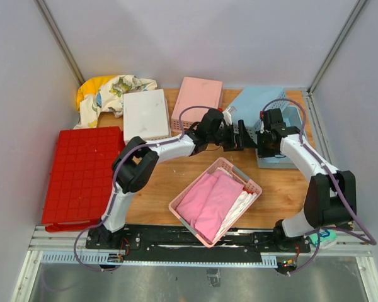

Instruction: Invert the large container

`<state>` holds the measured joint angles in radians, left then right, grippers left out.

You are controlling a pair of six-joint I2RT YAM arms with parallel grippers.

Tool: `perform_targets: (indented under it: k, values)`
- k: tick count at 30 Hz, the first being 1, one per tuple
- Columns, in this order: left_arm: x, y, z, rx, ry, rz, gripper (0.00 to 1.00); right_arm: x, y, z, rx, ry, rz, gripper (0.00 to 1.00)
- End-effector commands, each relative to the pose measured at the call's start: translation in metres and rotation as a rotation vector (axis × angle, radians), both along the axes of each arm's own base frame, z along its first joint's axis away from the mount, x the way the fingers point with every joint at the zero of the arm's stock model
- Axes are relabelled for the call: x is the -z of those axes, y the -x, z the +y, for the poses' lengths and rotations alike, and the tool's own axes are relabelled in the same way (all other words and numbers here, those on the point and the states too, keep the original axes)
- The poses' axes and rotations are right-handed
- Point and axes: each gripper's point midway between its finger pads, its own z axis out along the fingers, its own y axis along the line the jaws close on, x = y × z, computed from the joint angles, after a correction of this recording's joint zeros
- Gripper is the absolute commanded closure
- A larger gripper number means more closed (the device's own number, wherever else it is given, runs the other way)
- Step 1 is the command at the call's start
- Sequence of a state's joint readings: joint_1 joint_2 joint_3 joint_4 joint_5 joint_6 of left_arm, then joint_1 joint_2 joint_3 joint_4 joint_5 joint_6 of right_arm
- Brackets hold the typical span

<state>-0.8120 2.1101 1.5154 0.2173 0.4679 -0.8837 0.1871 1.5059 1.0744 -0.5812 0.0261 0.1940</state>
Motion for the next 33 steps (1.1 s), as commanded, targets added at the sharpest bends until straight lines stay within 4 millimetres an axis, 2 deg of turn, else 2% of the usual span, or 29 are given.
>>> perform_targets:
  k: [1, 6, 13, 18, 23, 26, 29, 33]
  values:
    - [-0.036, -0.011, -0.024, 0.015, 0.127, -0.051, 0.07, -0.022, 0.021, 0.001, 0.041, -0.025, -0.027, 0.99]
    - [-0.035, -0.025, -0.039, 0.009, 0.143, -0.05, 0.07, -0.044, 0.049, -0.008, 0.072, -0.016, -0.022, 0.99]
    - [-0.024, -0.037, -0.053, 0.015, 0.134, -0.042, 0.07, -0.073, 0.091, -0.022, 0.165, -0.013, -0.045, 0.99]
    - [-0.017, -0.042, -0.061, 0.033, 0.126, -0.037, 0.07, -0.099, 0.106, -0.032, 0.227, -0.014, -0.135, 0.99]
    - [-0.014, -0.042, -0.064, 0.045, 0.13, -0.034, 0.07, -0.137, 0.106, -0.042, 0.271, -0.025, -0.301, 0.99]
    - [-0.02, -0.039, -0.065, 0.063, 0.141, -0.04, 0.06, -0.164, 0.099, -0.042, 0.278, -0.05, -0.387, 0.99]
    - [-0.035, -0.035, -0.061, 0.075, 0.14, -0.06, 0.06, -0.182, 0.091, -0.038, 0.302, -0.094, -0.447, 0.99]
    - [-0.071, -0.026, -0.046, 0.086, 0.119, -0.126, 0.05, -0.196, 0.077, -0.028, 0.341, -0.208, -0.506, 0.99]
